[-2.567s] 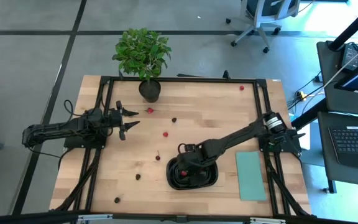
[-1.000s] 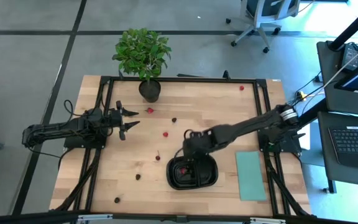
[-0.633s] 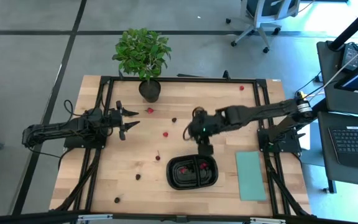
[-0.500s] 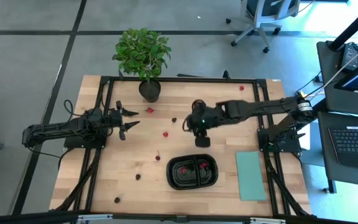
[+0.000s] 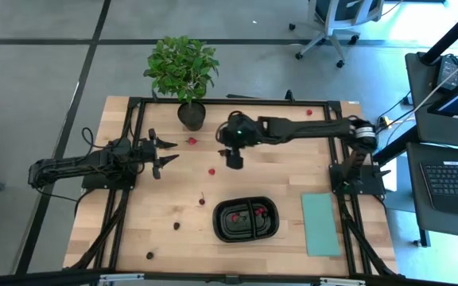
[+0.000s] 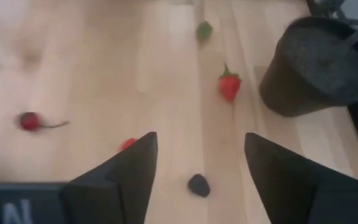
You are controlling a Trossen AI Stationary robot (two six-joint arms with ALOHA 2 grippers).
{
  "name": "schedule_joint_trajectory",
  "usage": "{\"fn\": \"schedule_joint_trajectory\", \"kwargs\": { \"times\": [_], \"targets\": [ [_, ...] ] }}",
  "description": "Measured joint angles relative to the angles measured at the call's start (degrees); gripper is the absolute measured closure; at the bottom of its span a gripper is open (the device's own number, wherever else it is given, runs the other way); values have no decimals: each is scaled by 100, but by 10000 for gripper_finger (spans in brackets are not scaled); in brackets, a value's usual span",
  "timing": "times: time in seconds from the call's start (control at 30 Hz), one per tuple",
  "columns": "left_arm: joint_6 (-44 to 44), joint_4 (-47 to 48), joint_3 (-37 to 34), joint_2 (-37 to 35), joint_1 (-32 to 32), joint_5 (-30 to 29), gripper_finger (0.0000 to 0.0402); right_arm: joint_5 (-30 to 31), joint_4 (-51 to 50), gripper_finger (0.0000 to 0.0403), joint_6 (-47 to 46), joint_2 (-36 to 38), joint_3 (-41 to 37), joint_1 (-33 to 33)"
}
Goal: Pick and placing Produce into tupperware
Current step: Put the top blackberry into the left side of the black container
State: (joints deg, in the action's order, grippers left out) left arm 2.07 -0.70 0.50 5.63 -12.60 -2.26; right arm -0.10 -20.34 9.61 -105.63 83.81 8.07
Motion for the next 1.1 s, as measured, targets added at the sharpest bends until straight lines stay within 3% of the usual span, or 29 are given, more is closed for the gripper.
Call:
{"fn": "schedule_joint_trajectory", "kwargs": {
  "times": [0.43,1.1],
  "targets": [
    [-31,1,1,0,0,22,215,-6,889,147,5,-1534,-7,209],
    [-197,10,1,0,-1,68,215,-170,2912,147,-345,-1580,-1505,486]
  ]
}}
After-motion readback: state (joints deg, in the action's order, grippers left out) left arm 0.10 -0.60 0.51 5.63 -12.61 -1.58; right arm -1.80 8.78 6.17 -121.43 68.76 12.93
